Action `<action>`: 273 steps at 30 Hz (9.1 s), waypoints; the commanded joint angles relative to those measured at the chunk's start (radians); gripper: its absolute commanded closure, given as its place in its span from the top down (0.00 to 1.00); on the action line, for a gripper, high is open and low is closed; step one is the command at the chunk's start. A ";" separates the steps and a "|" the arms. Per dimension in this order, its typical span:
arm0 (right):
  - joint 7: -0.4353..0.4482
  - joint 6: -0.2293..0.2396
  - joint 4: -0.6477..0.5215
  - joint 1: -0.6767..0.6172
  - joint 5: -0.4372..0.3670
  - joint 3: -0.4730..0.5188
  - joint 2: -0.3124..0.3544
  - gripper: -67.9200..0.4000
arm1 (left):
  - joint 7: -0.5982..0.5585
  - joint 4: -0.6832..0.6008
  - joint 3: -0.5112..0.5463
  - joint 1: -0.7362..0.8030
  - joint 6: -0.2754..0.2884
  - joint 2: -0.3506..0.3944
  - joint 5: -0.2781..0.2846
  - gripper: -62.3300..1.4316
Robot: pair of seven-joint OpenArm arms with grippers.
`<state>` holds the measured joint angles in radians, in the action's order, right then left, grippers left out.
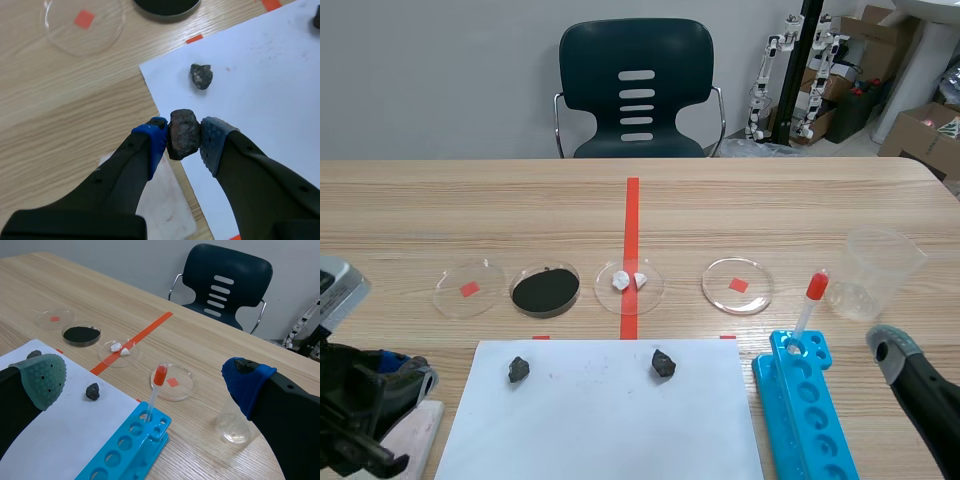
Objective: Rub the mineral on the streak plate
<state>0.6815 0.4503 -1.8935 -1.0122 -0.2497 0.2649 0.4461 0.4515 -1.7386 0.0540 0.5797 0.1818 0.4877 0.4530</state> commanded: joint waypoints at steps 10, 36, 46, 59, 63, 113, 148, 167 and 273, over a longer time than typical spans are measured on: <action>0.012 0.000 -0.014 -0.002 -0.007 0.003 0.011 1.00 | 0.448 -0.009 0.004 -0.140 -0.163 -0.003 0.077 0.25; -0.007 0.000 -0.014 -0.002 -0.007 0.003 0.011 1.00 | 0.824 0.197 -0.039 -0.413 -0.300 -0.008 0.140 0.25; -0.006 0.000 -0.014 -0.002 -0.008 0.003 0.011 1.00 | 0.813 0.310 -0.079 -0.472 -0.299 -0.030 0.150 0.25; -0.003 0.000 -0.014 0.012 -0.011 0.003 0.011 1.00 | 0.781 0.350 -0.095 -0.499 -0.299 -0.044 0.127 0.25; -0.003 0.000 -0.014 0.012 -0.011 0.003 0.011 1.00 | 0.780 0.351 -0.095 -0.499 -0.299 -0.044 0.127 0.25; -0.003 0.000 -0.014 0.012 -0.011 0.003 0.011 1.00 | 0.750 0.391 -0.145 -0.499 -0.302 -0.058 0.044 0.25; -0.004 0.000 -0.014 0.012 -0.011 0.003 0.011 1.00 | 0.755 0.391 -0.145 -0.499 -0.276 -0.061 0.167 0.25; -0.007 0.000 -0.014 0.012 -0.011 0.003 0.011 1.00 | 0.729 0.389 -0.145 -0.500 -0.262 -0.061 0.163 0.25; -0.029 0.000 -0.014 0.012 -0.011 0.003 0.011 1.00 | 0.510 0.194 -0.179 -0.402 -0.429 -0.132 -0.220 0.25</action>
<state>0.6407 0.4503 -1.8935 -1.0061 -0.2501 0.2649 0.4461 0.9928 -1.5066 -0.1268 0.1566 -0.2554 0.3500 0.2314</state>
